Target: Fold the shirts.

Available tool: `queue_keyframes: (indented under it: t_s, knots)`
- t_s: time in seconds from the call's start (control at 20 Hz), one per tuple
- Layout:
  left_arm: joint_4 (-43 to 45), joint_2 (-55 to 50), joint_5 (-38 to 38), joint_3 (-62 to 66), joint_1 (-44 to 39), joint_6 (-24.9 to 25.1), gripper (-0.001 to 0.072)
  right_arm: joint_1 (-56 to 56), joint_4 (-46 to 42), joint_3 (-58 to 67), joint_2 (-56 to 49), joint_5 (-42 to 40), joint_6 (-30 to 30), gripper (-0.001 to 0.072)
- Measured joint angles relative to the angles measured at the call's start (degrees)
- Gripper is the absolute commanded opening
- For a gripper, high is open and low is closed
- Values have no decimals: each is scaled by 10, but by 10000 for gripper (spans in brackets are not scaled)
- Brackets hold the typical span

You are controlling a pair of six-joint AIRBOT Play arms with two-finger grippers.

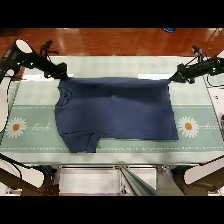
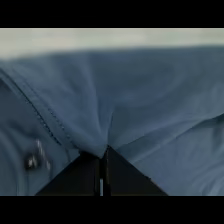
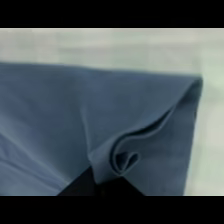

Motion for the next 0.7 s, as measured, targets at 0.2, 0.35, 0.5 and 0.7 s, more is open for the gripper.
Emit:
queue_keyframes:
  t_s: [0.2,0.35,0.5,0.7]
  knots:
    - [17,12,-43,-70,1,10,28,0,-45,-42,-2,36,4,26]
    - [22,15,-56,-92,2,12,29,1,-67,-64,-2,44,9,26]
    - [24,16,-64,-100,2,14,29,2,-78,-73,-3,47,11,26]
    - [26,16,-86,-104,3,23,202,3,-87,-76,-3,47,16,289]
